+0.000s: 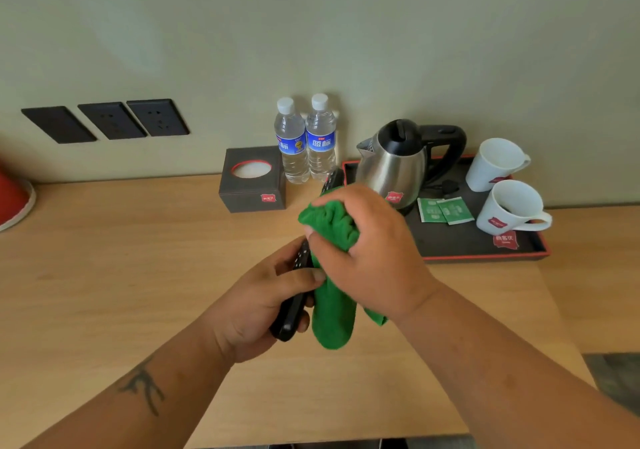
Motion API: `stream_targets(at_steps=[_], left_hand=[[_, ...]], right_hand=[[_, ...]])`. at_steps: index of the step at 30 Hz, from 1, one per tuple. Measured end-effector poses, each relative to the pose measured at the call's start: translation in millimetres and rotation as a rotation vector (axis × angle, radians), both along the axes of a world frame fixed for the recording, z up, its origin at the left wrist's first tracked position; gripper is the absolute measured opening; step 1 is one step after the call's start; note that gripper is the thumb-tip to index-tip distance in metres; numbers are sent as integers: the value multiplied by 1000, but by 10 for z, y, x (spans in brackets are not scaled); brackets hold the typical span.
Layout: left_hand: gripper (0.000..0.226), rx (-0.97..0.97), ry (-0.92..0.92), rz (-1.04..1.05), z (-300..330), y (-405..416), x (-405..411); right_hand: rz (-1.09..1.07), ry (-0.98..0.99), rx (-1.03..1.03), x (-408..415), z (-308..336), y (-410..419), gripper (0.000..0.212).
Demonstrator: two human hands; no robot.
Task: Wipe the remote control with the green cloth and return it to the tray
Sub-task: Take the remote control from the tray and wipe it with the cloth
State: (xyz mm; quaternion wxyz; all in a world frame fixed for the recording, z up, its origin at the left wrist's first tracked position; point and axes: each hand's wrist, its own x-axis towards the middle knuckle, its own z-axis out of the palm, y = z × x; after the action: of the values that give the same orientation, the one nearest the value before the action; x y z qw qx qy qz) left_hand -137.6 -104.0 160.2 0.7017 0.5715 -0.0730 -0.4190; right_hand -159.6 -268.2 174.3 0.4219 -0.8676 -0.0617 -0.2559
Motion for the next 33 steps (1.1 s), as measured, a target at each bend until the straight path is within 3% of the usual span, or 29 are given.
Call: stream_targets(at_steps=[6, 9, 12, 19, 24, 33], left_hand=[[55, -93, 243, 5, -99, 135, -68], [68, -172, 348, 6, -121, 173, -31], [66, -281, 457, -6, -96, 170, 29], [61, -200, 504, 113, 11, 0, 106], [56, -216, 489, 135, 100, -53, 118], [51, -429, 565, 103, 147, -20, 141]], right_hand=[[-207, 191, 98, 351, -70, -256, 24], [-266, 176, 205, 313, -4, -373, 23], [-307, 133, 309, 241, 93, -463, 22], [-276, 110, 281, 214, 173, -387, 32], [-260, 93, 284, 185, 207, -334, 25], [-249, 62, 279, 147, 294, -354, 25]])
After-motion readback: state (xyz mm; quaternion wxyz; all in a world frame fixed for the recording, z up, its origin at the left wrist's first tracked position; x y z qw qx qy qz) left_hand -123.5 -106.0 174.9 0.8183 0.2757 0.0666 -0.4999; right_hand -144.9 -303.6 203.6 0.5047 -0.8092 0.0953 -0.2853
